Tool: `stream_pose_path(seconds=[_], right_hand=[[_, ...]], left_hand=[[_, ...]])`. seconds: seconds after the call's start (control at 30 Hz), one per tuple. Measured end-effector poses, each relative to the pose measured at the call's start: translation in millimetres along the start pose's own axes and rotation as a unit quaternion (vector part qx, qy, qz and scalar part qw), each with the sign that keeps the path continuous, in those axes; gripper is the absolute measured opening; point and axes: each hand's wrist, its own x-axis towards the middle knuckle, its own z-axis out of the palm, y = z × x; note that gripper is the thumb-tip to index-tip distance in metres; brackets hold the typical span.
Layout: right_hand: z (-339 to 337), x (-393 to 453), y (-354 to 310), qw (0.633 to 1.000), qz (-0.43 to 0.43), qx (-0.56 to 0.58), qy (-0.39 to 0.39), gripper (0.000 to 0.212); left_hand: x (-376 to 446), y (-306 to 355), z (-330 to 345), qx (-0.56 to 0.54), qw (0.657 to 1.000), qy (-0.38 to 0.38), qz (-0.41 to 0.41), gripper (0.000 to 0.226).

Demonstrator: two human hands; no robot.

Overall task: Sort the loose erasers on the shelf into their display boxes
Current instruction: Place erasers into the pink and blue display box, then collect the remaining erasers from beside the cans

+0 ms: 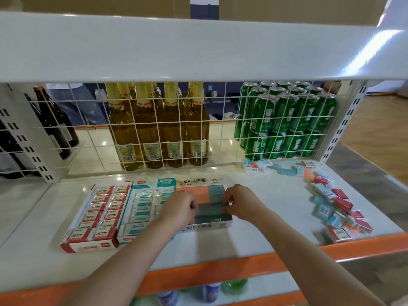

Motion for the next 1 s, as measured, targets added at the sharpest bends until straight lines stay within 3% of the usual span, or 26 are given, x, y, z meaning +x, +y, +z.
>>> stream_pose_path(seconds=[0.3, 0.43, 0.67, 1.0], right_hand=[[-0.2, -2.8, 4.3, 1.000, -0.003, 0.014, 0.016, 0.019], [-13.4, -7.8, 20.2, 0.999, -0.002, 0.021, 0.039, 0.019], [-44.7, -24.8, 76.6, 0.995, 0.072, 0.011, 0.068, 0.019], [-89.3, -69.6, 160.8, 0.980, 0.162, -0.022, 0.113, 0.025]], left_hand=[[3.7, 5.2, -1.9, 0.072, 0.997, 0.002, 0.025, 0.015], [7.8, 14.3, -2.3, 0.039, 0.998, -0.009, 0.040, 0.013], [26.6, 64.2, 5.3, -0.032, 0.994, -0.046, 0.099, 0.014], [41.9, 147.7, 58.7, -0.031, 0.980, -0.126, 0.149, 0.025]])
